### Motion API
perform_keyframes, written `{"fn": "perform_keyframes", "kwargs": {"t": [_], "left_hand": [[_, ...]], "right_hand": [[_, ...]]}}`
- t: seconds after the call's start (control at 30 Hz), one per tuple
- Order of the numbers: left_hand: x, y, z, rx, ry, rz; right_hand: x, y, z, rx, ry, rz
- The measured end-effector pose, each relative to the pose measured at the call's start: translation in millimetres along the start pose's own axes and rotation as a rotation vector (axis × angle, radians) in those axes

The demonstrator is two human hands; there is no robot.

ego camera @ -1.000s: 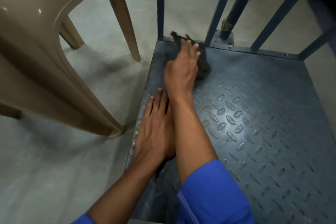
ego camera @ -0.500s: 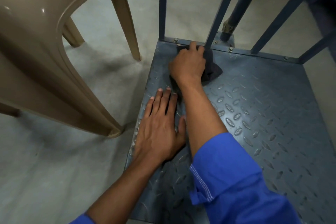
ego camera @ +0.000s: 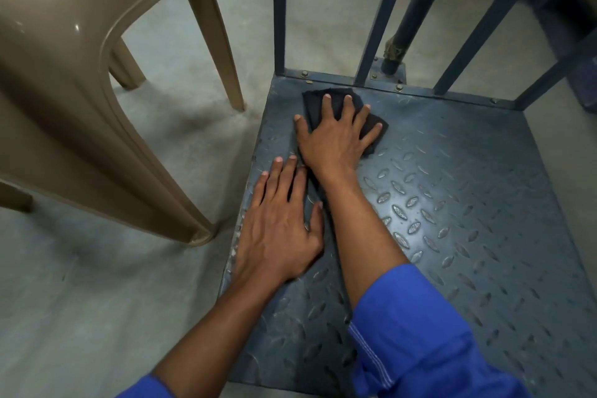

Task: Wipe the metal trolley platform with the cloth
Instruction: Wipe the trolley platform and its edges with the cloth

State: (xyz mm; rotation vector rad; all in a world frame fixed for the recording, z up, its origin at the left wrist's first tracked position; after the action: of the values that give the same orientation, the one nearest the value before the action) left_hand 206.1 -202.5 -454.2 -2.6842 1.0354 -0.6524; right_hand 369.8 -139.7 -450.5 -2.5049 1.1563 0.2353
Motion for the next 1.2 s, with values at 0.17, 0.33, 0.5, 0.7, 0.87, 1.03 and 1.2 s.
{"fn": "perform_keyframes", "kwargs": {"t": [0.17,0.33,0.5,0.7,0.87,1.03,1.2], "left_hand": [[-0.3,0.3,0.9,-0.005,-0.001,0.009],[-1.8,0.3,0.7,0.002,0.020,0.000],[-1.6,0.1,1.4,-0.005,0.016,0.001],[-1.3,0.9,1.3,0.014,0.015,0.014],[0.7,-0.2,-0.3,0.014,-0.003,0.009],[0.0,0.0,0.5,0.015,-0.014,0.025],[4.4,-1.0,-17.4,0.099,0.090,0.051]], "right_hand": [[-15.8,-15.8,0.0,0.026,-0.064,0.025],[-33.8,-37.2,-4.4,-0.090,0.077,0.002],[-38.5,-37.8,-0.1,-0.034,0.141,-0.017],[-40.6,-27.0,-2.4,-0.015,0.078,-0.108],[-12.9,-12.5,-3.6,0.118,-0.146,-0.142],[-9.9,-21.0,-0.2,0.146,-0.206,-0.007],[-66.4,-15.2,0.9,0.042,-0.414,-0.099]]}}
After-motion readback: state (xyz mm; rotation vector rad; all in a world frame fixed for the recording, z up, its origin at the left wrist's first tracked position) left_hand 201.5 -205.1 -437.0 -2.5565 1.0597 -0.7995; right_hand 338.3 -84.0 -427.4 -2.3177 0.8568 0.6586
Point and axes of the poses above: each hand's wrist, its own y-axis away from the middle knuckle, its own z-axis out of the palm, x = y × z, the point moved 5 cm from there along -y, towards the middle knuckle, and after that the axes turned 11 degrees about x, right-handed, at the moved point
